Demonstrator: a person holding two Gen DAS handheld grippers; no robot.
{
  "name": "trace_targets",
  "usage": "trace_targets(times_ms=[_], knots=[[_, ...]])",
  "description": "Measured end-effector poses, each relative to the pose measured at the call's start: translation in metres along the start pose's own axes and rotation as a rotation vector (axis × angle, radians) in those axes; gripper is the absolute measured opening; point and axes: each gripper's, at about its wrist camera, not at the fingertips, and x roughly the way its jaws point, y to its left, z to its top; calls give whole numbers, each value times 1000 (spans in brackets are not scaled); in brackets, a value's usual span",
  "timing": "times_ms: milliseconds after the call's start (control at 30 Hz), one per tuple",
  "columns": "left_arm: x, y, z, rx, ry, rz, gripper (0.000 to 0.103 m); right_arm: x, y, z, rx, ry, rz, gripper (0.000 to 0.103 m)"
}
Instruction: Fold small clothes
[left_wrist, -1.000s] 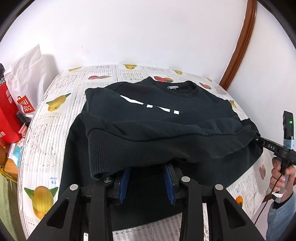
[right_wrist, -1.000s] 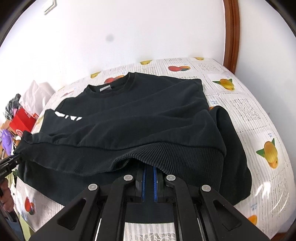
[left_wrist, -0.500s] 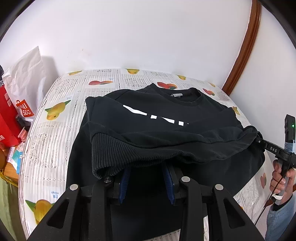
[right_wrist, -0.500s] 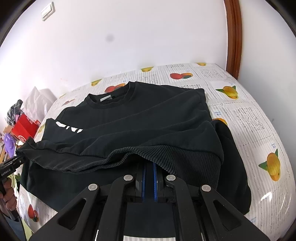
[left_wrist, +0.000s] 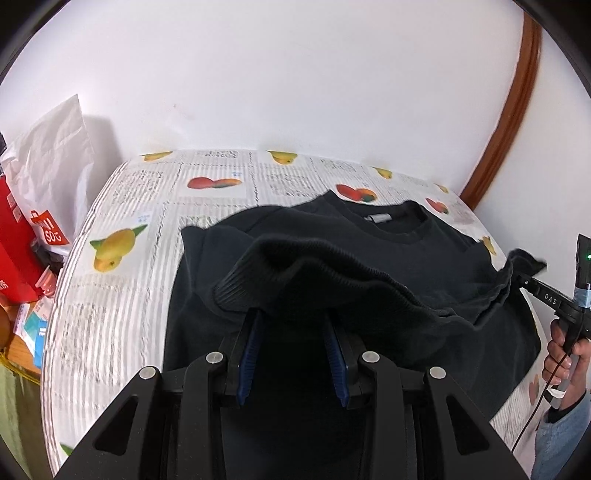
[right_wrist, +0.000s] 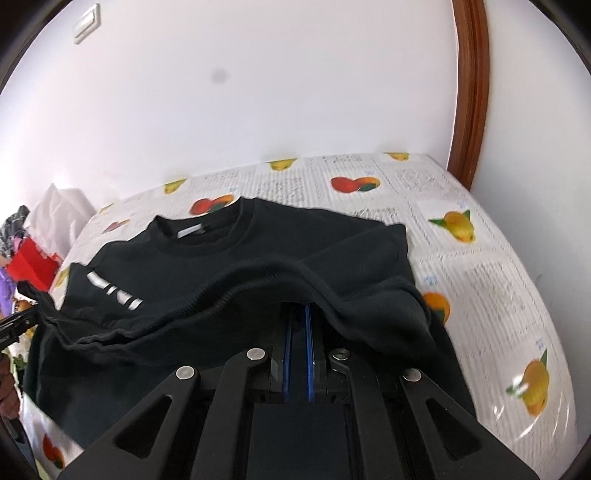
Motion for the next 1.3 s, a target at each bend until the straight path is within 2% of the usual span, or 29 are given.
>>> trace_targets(times_ms=[233, 267, 367, 400, 467, 767, 833, 867, 900, 1000, 1133, 1233, 1300], knots=[[20, 16, 20, 15, -5, 73, 32, 36, -17, 21, 1, 47, -113, 11], [21, 18, 21, 19, -9, 75, 33, 38, -21, 25, 1, 48, -114, 16], [27, 27, 27, 35, 2, 76, 45, 41, -30, 31, -2, 36, -95, 44], [29, 28, 27, 42, 6, 73, 46, 42, -32, 34, -13, 28, -97, 49], [35, 30, 29, 62, 19, 78, 46, 49, -34, 38, -37, 37, -99, 50], [71, 43, 31, 44, 126, 39, 45, 89, -35, 41, -54, 120, -83, 50], [71, 42, 31, 42, 127, 34, 37, 92, -34, 42, -63, 126, -78, 46], [69, 41, 30, 44, 127, 28, 27, 92, -34, 42, -67, 127, -73, 35], [67, 39, 30, 46, 122, 40, 20, 91, -32, 42, -76, 124, -80, 31], [51, 36, 29, 43, 55, 65, 12, 81, -29, 44, -95, 71, -87, 19], [27, 39, 36, -10, -59, 50, 11, 51, -38, 55, -58, -66, -50, 17], [21, 42, 42, -47, -119, 56, 11, 26, -57, 64, 41, -175, 47, 17], [27, 41, 45, -48, -132, 74, 11, 27, -63, 66, 65, -194, 52, 17]])
